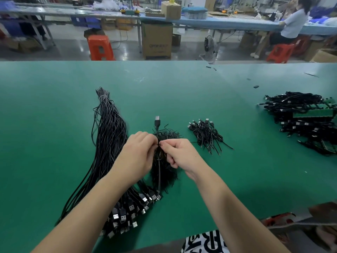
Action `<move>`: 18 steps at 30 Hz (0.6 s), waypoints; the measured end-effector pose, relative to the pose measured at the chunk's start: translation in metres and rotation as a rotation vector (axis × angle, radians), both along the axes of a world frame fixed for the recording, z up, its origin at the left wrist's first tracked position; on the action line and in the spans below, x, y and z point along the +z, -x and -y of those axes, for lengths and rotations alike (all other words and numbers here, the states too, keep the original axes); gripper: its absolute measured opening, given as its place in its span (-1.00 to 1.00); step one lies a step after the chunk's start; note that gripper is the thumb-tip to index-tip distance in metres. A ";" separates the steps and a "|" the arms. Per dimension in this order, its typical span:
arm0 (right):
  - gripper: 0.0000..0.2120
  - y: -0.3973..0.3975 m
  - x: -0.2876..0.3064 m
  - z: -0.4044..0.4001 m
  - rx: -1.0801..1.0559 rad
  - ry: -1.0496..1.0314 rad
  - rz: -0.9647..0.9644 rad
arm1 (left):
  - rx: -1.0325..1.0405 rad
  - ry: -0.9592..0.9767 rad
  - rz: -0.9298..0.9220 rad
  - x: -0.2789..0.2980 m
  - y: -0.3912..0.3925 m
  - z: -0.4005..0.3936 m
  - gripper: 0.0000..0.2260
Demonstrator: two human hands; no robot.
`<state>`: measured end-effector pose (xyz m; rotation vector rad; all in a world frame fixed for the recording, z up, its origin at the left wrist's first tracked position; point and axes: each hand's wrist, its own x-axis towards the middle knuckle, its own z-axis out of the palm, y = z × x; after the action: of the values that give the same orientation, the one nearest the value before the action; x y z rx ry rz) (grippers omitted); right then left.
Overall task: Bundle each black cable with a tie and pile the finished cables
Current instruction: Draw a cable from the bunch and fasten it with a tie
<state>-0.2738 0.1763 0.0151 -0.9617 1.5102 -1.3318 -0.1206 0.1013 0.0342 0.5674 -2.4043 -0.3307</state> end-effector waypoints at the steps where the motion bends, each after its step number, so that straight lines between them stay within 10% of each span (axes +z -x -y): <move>1: -0.76 0.000 0.000 0.000 0.010 -0.008 0.050 | -0.022 0.107 0.051 -0.001 -0.001 0.001 -0.95; 7: -0.78 0.003 -0.003 0.000 0.027 -0.034 0.106 | -0.066 0.198 0.118 -0.003 -0.003 0.003 -0.96; 18: -0.70 0.006 0.001 -0.001 0.089 0.119 0.060 | 0.162 -0.580 -0.139 -0.006 0.001 0.008 -0.80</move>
<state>-0.2797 0.1770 0.0159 -1.0422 1.3403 -1.3861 -0.1219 0.0936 0.0283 0.9504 -2.0976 -0.9756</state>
